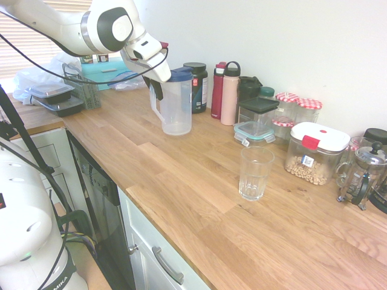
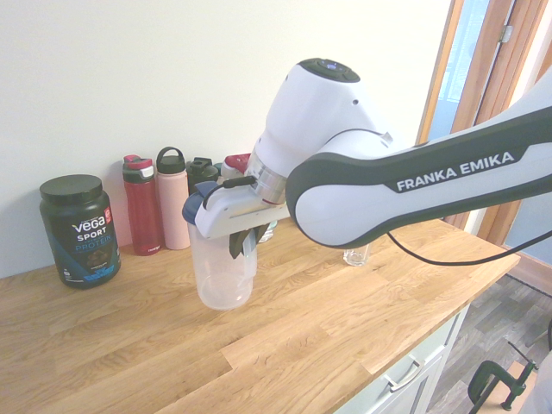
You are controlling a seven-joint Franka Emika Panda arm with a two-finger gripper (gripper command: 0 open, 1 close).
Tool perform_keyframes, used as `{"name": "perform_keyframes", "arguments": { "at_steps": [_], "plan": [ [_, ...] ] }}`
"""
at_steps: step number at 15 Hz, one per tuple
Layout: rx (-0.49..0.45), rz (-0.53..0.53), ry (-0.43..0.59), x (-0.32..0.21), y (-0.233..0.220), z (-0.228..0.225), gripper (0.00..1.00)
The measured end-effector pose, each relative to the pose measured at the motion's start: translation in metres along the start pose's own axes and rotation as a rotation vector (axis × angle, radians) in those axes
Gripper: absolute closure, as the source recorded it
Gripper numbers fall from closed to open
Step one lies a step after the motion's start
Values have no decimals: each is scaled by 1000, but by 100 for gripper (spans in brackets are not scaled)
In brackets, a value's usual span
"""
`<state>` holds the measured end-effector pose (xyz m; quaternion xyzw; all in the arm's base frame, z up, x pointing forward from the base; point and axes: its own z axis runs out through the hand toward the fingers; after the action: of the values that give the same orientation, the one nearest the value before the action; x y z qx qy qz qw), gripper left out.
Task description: Pour me some water
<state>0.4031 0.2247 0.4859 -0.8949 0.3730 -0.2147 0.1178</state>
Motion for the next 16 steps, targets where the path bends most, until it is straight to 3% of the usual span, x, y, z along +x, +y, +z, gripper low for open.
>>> {"name": "perform_keyframes", "arguments": {
  "at_steps": [3,12,13,16],
  "plan": [
    [38,-10,-19,-7,-3,3,100],
    [-16,37,8,-16,2,24,100],
    [-21,40,4,-17,2,27,0],
    [-29,45,-7,-17,3,33,0]
  ]
}}
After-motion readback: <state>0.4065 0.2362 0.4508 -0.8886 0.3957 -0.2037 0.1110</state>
